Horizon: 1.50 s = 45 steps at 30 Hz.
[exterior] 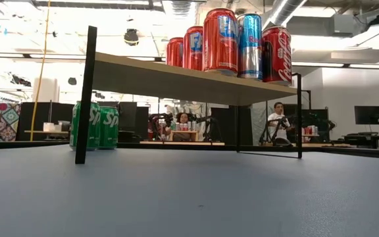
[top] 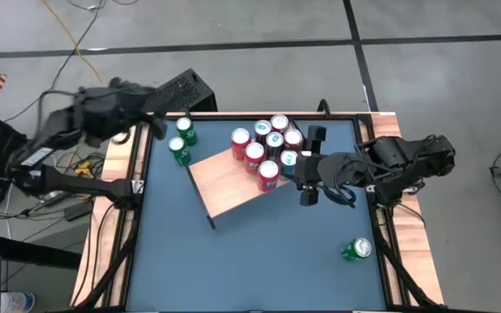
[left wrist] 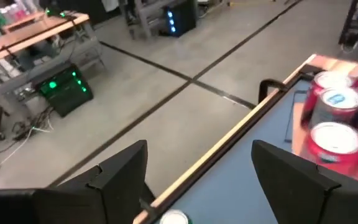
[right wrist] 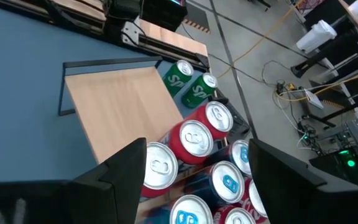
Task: Place canned beverage on shelf
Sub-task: Put the top green soda can on the shelf
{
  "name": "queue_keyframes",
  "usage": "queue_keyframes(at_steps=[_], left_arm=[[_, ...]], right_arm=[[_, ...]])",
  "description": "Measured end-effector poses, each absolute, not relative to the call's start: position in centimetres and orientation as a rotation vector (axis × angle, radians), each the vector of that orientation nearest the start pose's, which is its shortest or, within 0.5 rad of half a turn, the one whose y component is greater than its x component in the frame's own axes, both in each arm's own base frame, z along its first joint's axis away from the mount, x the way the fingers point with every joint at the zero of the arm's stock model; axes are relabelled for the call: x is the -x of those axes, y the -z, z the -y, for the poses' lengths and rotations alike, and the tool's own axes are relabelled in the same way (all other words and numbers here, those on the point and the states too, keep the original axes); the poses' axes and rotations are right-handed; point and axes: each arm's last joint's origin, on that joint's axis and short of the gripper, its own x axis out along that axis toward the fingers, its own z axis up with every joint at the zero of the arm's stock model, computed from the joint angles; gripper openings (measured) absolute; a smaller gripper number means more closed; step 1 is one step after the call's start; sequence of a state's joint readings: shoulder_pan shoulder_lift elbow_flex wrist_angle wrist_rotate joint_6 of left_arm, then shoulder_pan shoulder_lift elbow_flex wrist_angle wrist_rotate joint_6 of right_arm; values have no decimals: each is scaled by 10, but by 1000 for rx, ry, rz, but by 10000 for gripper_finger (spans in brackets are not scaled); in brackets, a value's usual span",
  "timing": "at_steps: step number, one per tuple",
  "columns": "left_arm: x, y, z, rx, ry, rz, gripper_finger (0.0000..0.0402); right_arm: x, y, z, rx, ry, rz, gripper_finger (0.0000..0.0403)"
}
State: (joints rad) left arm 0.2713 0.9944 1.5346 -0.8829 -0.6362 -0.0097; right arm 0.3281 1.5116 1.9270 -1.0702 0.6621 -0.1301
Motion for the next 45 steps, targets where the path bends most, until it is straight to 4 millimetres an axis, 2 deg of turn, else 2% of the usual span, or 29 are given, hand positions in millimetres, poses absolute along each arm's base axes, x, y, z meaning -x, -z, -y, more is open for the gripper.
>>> queue_keyframes(at_steps=[4, 8, 12, 17, 20, 25, 31, 36, 45], left_arm=[[-158, -443, -95, -88, -959, -505, 285], [-172, -411, -142, 33, -1002, -676, 311], [-175, -390, -185, 173, -889, -719, 328], [-169, -368, -227, 225, -927, -802, 330], [-170, -352, -244, 302, -911, -837, 330], [-178, -327, -257, 335, -885, -947, 330], [-183, -304, -262, 392, -859, -1076, 330], [-186, -303, -263, 425, -846, -1044, 330], [-182, -300, -256, 454, -856, -1131, 330]], right_arm=[[-267, -465, -71, 444, 286, -613, 273], [-264, -462, -70, 461, 286, -653, 273], [-259, -458, -68, 452, 307, -700, 273], [-254, -453, -66, 420, 330, -755, 273], [-253, -453, -66, 411, 334, -760, 273], [-253, -453, -66, 407, 336, -760, 273], [-253, -453, -66, 409, 336, -762, 273], [-253, -453, -66, 409, 335, -764, 273], [-252, -451, -66, 396, 337, -781, 273]])
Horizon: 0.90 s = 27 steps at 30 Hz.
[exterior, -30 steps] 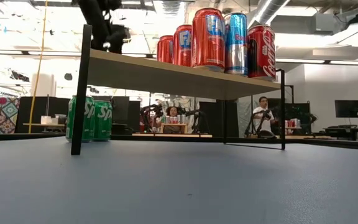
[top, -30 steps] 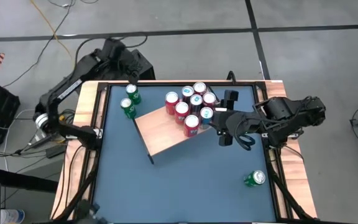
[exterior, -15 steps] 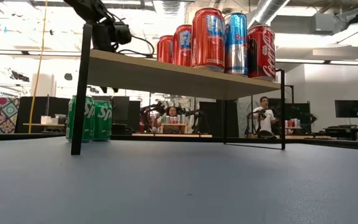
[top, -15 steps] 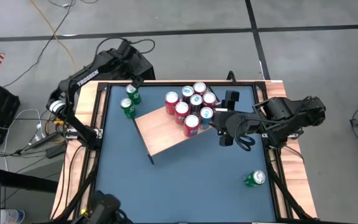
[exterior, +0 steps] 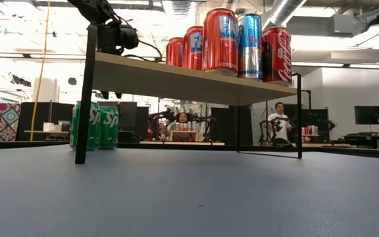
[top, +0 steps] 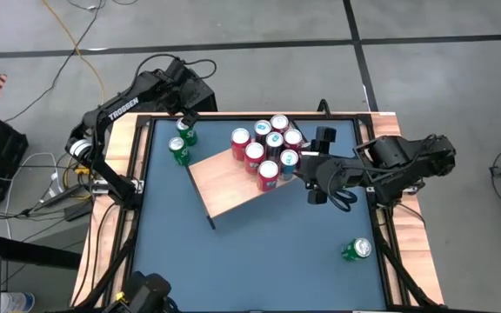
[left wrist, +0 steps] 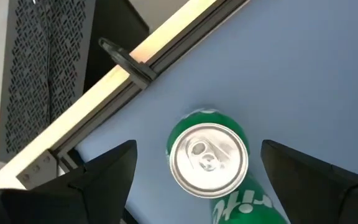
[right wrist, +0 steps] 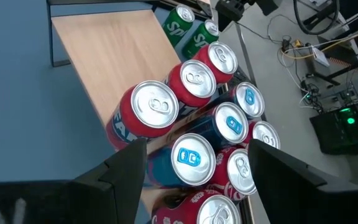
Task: Place canned beverage on shelf
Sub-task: Put the top green soda can on the shelf
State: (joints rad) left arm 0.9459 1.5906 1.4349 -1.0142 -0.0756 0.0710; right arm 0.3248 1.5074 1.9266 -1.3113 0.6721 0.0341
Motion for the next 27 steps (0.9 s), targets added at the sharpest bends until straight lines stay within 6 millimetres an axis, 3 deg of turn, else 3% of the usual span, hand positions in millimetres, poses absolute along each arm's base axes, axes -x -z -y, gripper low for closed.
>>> queue_keyframes(at_steps=[7, 17, 23, 27], left_arm=[[-190, -298, -252, 427, -849, -1127, 330], [-186, -249, -243, 481, -836, -1205, 330], [-187, -242, -241, 464, -842, -1212, 327], [-189, -242, -240, 420, -821, -1231, 297]], right_arm=[[-251, -451, -66, 381, 320, -788, 273], [-250, -450, -66, 370, 326, -799, 273], [-250, -450, -66, 372, 325, -799, 273], [-250, -450, -66, 373, 325, -799, 273]])
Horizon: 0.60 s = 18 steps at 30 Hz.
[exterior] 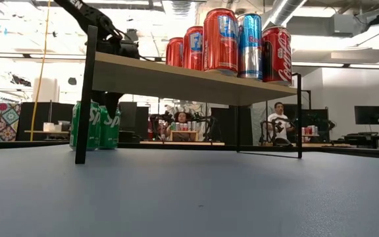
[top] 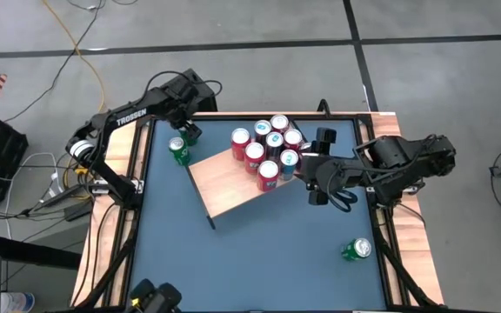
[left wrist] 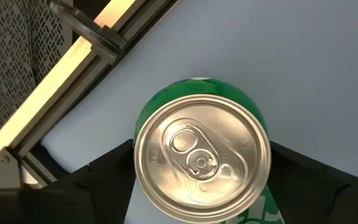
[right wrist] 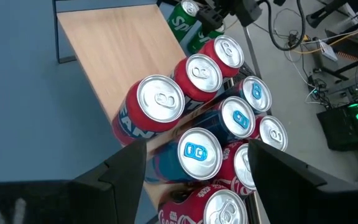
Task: Place canned beverage on shelf
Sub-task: Put the top green soda can on the shelf
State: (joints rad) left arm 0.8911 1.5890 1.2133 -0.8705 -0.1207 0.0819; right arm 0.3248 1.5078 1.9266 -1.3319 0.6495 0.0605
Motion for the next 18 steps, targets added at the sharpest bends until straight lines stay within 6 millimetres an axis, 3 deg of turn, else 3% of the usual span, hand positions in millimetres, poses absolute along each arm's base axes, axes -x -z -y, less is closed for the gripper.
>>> queue_keyframes(at_steps=[2, 11, 18], left_arm=[[-191, -242, -239, 397, -808, -1240, 278], [-192, -247, -232, 391, -799, -1231, 278], [-178, -283, -212, 373, -824, -1111, 278]], right_arm=[[-250, -450, -66, 373, 325, -799, 273], [-250, -449, -66, 373, 326, -799, 273], [-250, -450, -66, 372, 326, -799, 273]])
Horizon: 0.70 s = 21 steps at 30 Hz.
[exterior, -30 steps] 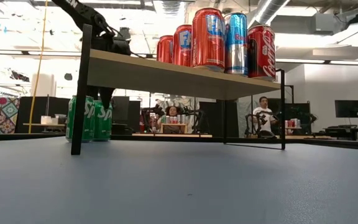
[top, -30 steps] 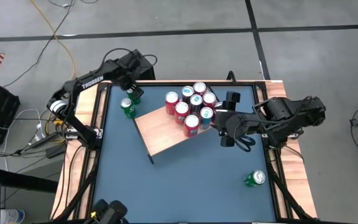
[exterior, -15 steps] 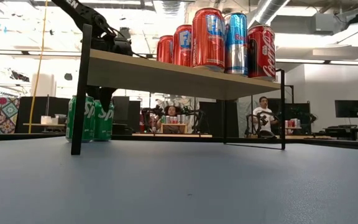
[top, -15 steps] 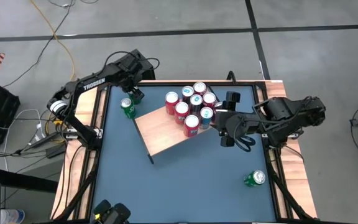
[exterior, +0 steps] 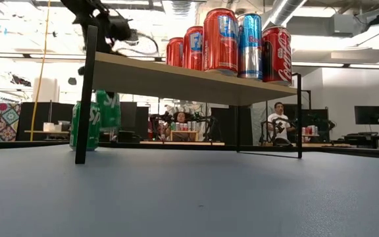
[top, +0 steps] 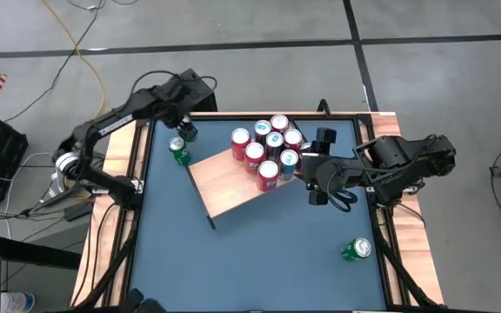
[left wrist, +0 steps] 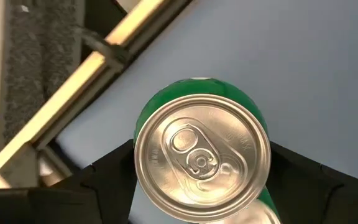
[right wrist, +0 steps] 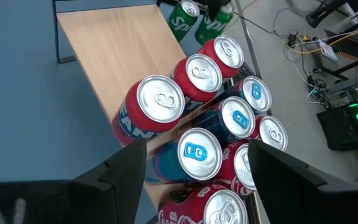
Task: Place canned beverage on shelf
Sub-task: Put the top green soda can on the shelf
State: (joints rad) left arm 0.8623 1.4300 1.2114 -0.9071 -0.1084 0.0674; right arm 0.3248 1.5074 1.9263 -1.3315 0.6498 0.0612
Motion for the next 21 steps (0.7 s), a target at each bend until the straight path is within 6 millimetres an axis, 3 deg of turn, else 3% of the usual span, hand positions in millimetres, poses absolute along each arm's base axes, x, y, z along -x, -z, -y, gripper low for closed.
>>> queue_keyframes(at_steps=[11, 21], left_arm=[[-152, -341, -160, 422, -778, -826, 278], [-166, -400, -106, 351, -617, -683, 278]], right_arm=[[-250, -450, -66, 376, 325, -799, 273], [-256, -453, -62, 357, 338, -749, 273]])
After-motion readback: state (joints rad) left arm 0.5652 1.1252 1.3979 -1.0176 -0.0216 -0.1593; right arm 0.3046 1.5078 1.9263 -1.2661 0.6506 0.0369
